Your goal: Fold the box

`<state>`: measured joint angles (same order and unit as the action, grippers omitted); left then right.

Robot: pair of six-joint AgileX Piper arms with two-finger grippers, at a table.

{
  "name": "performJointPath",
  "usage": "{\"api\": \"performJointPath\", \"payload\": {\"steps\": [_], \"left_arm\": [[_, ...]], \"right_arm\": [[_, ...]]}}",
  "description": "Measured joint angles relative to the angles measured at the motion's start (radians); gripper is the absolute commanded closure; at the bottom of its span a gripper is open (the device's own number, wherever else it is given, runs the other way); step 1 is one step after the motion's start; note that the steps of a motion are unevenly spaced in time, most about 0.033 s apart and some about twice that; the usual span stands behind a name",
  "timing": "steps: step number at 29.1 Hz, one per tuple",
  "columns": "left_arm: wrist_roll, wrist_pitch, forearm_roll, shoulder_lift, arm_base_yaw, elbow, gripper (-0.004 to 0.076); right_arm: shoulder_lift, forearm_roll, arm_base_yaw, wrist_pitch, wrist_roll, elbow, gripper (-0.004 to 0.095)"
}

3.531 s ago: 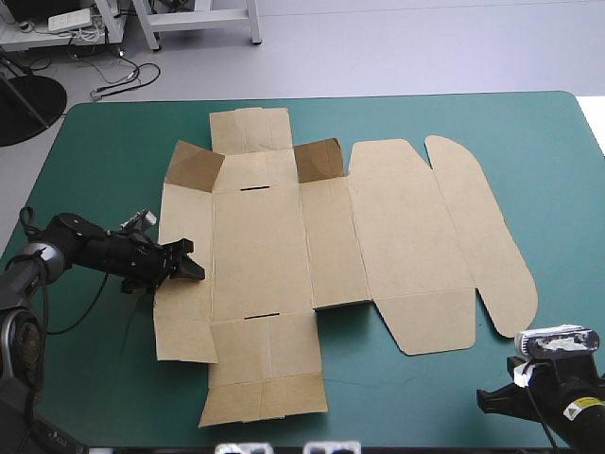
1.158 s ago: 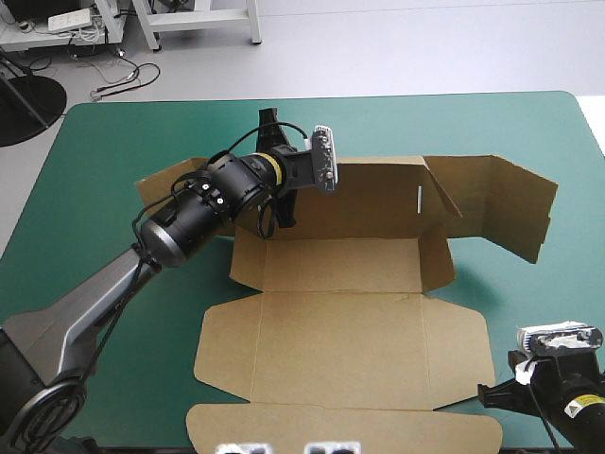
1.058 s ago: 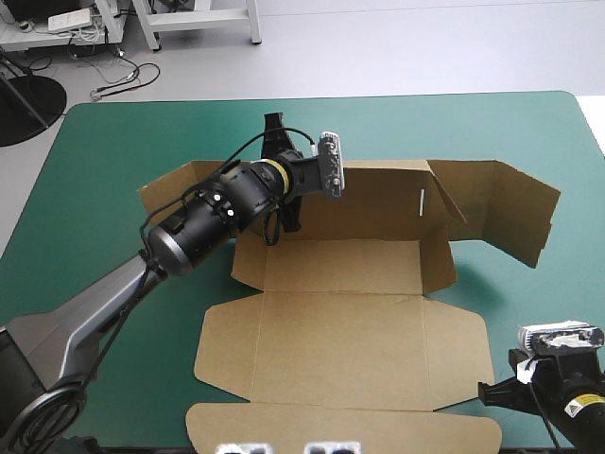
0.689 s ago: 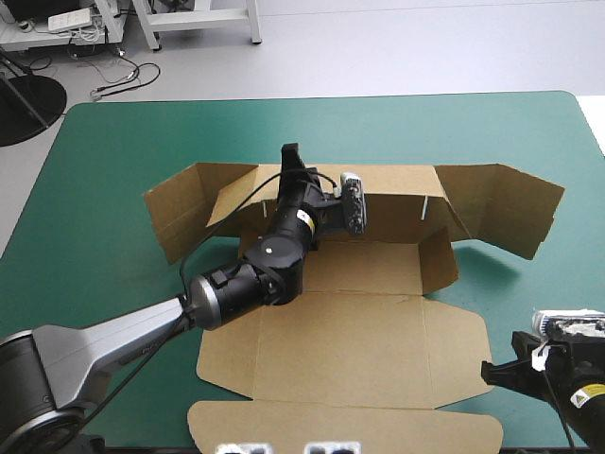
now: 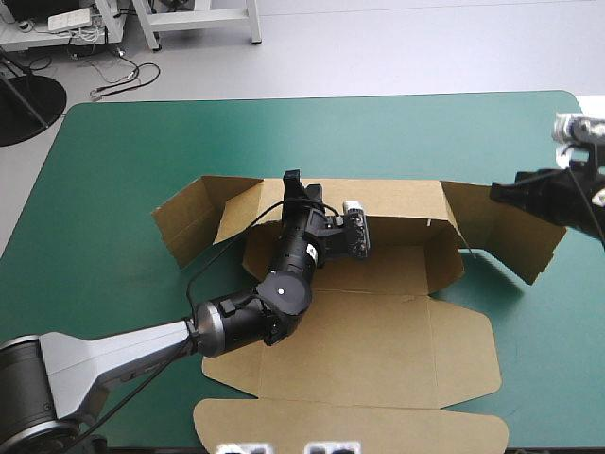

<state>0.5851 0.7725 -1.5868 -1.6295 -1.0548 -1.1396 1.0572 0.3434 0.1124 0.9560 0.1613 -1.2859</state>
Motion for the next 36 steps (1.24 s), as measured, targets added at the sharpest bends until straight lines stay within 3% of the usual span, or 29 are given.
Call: {"api": "performJointPath", "payload": {"steps": [8, 15, 26, 36], "left_arm": [[0.018, 0.008, -0.007, 0.000, 0.000, 0.002, 0.0734], [0.038, 0.026, -0.013, 0.000, 0.000, 0.005, 0.0734], [0.070, 0.053, -0.013, 0.000, 0.000, 0.005, 0.0734], [0.108, 0.079, -0.008, 0.000, 0.000, 0.005, 0.0734]], "right_arm": [[0.410, 0.044, -0.001, 0.157, 0.025, -0.322, 0.0923], [0.574, 0.046, -0.001, 0.240, 0.054, -0.357, 0.0923], [0.603, 0.049, 0.004, 0.282, 0.090, -0.350, 0.0928], [0.530, 0.063, 0.007, 0.282, 0.165, -0.193, 0.0928]]}}
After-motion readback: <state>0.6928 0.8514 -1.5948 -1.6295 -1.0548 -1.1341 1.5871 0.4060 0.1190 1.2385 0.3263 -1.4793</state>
